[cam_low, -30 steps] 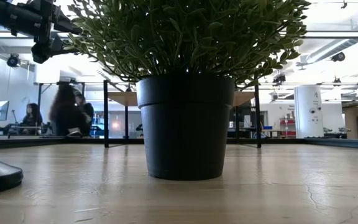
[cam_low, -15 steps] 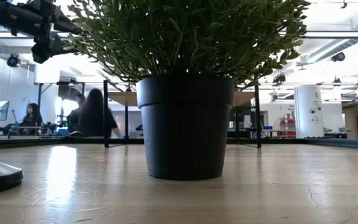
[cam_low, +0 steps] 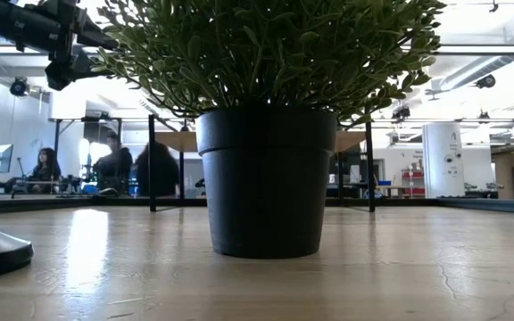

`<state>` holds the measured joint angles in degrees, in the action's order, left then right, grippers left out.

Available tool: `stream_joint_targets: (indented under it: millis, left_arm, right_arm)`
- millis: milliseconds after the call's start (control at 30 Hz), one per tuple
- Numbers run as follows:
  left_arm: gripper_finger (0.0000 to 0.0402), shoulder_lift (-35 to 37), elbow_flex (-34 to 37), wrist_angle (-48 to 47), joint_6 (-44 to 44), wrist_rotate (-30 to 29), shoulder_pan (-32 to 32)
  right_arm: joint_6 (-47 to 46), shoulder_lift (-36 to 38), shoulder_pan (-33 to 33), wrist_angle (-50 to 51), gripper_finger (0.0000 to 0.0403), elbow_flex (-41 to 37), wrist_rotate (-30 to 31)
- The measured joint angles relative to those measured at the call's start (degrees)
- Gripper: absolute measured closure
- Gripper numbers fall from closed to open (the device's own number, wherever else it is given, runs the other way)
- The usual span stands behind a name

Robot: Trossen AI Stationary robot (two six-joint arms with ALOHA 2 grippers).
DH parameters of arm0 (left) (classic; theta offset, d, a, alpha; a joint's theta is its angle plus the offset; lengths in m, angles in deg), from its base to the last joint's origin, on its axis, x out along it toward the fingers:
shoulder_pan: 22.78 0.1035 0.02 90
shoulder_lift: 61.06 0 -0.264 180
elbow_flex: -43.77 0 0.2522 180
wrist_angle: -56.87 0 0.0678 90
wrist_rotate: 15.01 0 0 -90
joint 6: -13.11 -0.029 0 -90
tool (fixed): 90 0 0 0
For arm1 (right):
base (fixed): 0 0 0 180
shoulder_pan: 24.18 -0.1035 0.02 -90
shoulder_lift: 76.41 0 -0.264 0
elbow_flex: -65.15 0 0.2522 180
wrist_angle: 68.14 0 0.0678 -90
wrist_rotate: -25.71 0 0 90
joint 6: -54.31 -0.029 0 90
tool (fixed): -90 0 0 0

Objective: Pick & Place candle stick holders
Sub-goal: Put the black candle holder on the shelf

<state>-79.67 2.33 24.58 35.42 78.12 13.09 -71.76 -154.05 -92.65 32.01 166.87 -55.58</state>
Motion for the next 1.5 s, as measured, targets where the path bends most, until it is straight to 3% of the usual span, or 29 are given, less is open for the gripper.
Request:
stream_joint_targets:
  millis: [500, 800, 1100, 1300, 1500]
  left_arm:
    - [0.0138, -0.02, 0.00, 0.04, -5.26, -0.19, -0.02]
    - [0.0138, -0.02, 0.00, 0.07, -4.61, -0.21, 0.00]
    - [0.0138, -0.01, 0.00, 0.07, -4.20, -0.22, 0.00]
    - [0.0138, 0.00, 0.00, 0.07, -4.20, -0.21, -0.01]
    - [0.0138, -0.01, 0.00, 0.07, -4.22, -0.21, -0.01]
  right_arm:
    - [1.60, -17.15, -3.80, -0.18, 0.0337, 2.01, 0.28]
    - [4.16, -20.02, -2.67, 0.07, 0.0290, 0.19, 0.32]
    - [4.52, -11.65, 0.22, 1.25, 0.0269, -0.22, 1.85]
    - [12.11, -2.49, 5.43, 1.86, 0.0281, -2.14, 1.99]
    - [12.23, 4.95, 6.22, 1.48, 0.0295, -7.33, 1.74]
